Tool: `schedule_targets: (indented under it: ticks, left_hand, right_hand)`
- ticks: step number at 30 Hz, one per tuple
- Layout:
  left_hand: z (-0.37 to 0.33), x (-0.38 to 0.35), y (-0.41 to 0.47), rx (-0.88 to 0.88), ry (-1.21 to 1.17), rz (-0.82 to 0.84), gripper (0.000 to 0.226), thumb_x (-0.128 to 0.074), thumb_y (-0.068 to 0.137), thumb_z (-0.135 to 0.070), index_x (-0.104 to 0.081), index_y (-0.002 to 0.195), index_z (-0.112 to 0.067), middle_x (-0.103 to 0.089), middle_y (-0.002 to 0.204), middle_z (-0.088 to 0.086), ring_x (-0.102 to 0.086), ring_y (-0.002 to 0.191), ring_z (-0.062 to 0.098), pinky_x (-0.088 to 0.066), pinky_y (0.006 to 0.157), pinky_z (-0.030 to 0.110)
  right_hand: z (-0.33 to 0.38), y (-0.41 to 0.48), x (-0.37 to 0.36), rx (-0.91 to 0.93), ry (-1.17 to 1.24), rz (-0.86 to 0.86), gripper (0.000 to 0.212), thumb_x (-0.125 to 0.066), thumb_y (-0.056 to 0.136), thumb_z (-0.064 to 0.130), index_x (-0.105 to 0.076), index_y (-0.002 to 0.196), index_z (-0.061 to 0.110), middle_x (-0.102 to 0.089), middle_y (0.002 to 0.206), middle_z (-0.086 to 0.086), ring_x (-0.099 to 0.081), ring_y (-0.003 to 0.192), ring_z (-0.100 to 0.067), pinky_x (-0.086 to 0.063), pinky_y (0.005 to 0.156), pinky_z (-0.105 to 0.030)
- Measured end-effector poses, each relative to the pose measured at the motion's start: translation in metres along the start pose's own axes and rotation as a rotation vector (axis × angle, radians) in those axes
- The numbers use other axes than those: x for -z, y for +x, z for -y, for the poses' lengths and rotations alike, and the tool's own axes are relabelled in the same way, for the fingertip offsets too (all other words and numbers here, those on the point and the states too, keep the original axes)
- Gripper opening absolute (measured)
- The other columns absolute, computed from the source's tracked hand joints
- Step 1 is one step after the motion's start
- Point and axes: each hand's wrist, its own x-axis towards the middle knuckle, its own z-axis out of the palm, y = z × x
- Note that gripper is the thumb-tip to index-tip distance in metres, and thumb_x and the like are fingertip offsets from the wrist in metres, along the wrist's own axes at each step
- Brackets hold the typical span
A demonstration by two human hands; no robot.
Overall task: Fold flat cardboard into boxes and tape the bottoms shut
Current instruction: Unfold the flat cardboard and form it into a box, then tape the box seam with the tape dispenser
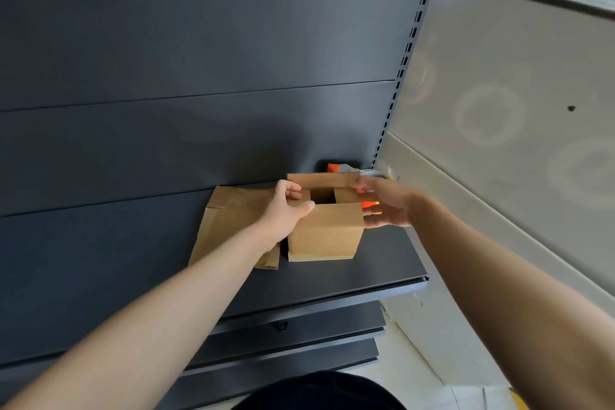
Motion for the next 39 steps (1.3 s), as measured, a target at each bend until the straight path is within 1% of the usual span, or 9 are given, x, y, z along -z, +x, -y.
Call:
schedule_targets:
  ticks: [3,5,9,15,19,28,34,36,39]
  left_hand:
    - [0.002,-0.007,-0.002,-0.045,0.109,-0.092,0.045,-0.066,0.088,-0.020,-0.029,0.112,-0.019,-0.041,0.115,0.002,-0.046,0.102,0.016,-0.039,0.076,0.021]
    - [0.002,-0.007,-0.001,-0.050,0.099,-0.130,0.055,-0.070,0.085,-0.019,-0.023,0.113,-0.020,-0.037,0.114,0.003,-0.045,0.100,0.015,-0.037,0.069,0.016]
    - [0.001,-0.001,0.000,-0.064,0.054,-0.085,0.075,-0.074,0.081,-0.018,-0.024,0.135,-0.033,-0.031,0.130,0.003,-0.041,0.111,0.017,-0.042,0.084,0.028]
    - [0.008,-0.001,-0.004,-0.101,-0.037,-0.078,0.046,-0.072,0.083,-0.018,-0.048,0.121,-0.030,-0.033,0.125,0.000,-0.039,0.111,0.015,-0.039,0.088,0.028]
    - [0.012,-0.002,-0.004,-0.086,-0.066,-0.028,0.027,-0.071,0.084,-0.020,-0.066,0.108,-0.030,-0.032,0.128,0.000,-0.036,0.116,0.011,-0.029,0.097,0.021]
    - [0.005,-0.006,0.007,-0.170,0.040,-0.083,0.015,-0.076,0.078,-0.015,-0.074,0.094,-0.013,-0.037,0.125,-0.003,-0.035,0.115,0.008,-0.026,0.099,0.023]
    - [-0.004,-0.011,0.020,-0.238,0.173,0.013,0.015,-0.075,0.078,-0.008,-0.063,0.071,-0.013,-0.058,0.119,0.004,-0.049,0.113,0.017,-0.030,0.095,0.027]
    - [-0.005,-0.011,0.022,-0.229,0.194,0.019,0.014,-0.075,0.078,-0.009,-0.063,0.073,-0.009,-0.058,0.116,0.003,-0.049,0.111,0.017,-0.030,0.093,0.029]
    - [-0.007,-0.010,0.022,-0.221,0.233,0.032,0.012,-0.074,0.079,-0.012,-0.065,0.081,-0.004,-0.057,0.117,0.002,-0.046,0.112,0.015,-0.028,0.093,0.029]
  right_hand:
    - [0.003,-0.001,-0.001,0.012,-0.001,0.028,0.054,-0.050,0.084,0.066,-0.066,0.106,0.019,-0.070,0.107,-0.006,-0.064,0.102,-0.026,-0.054,0.082,-0.041]
    - [0.005,0.001,-0.004,0.018,-0.026,-0.021,0.060,-0.045,0.084,0.072,-0.064,0.106,0.019,-0.069,0.107,-0.006,-0.065,0.100,-0.027,-0.055,0.083,-0.043]
    - [0.007,0.005,-0.009,0.010,-0.035,-0.088,0.051,-0.050,0.088,0.061,-0.061,0.111,0.017,-0.068,0.109,-0.010,-0.067,0.096,-0.029,-0.055,0.085,-0.048]
    - [0.003,0.000,0.000,0.015,-0.016,0.012,0.033,-0.059,0.090,0.045,-0.065,0.108,0.017,-0.069,0.111,-0.008,-0.065,0.104,-0.028,-0.052,0.092,-0.047]
    - [-0.009,0.002,0.001,0.031,-0.078,0.024,0.014,-0.060,0.093,0.025,-0.062,0.105,0.032,-0.065,0.114,-0.001,-0.063,0.104,-0.022,-0.053,0.088,-0.043]
    - [-0.003,0.013,-0.004,-0.004,-0.109,-0.059,0.027,-0.061,0.089,0.010,-0.063,0.108,0.029,-0.064,0.115,-0.006,-0.064,0.100,-0.027,-0.054,0.088,-0.042]
    - [0.004,0.012,-0.007,-0.029,-0.104,-0.134,0.028,-0.060,0.088,0.004,-0.065,0.112,0.017,-0.066,0.105,-0.007,-0.065,0.079,-0.022,-0.054,0.064,-0.032]
    - [0.005,0.012,-0.007,-0.029,-0.084,-0.136,0.026,-0.060,0.090,0.008,-0.064,0.115,0.013,-0.066,0.110,-0.010,-0.066,0.084,-0.024,-0.056,0.069,-0.034]
    - [0.000,0.025,0.003,0.065,-0.060,-0.260,0.025,-0.058,0.092,0.018,-0.063,0.111,0.002,-0.064,0.119,-0.018,-0.065,0.101,-0.031,-0.053,0.091,-0.039]
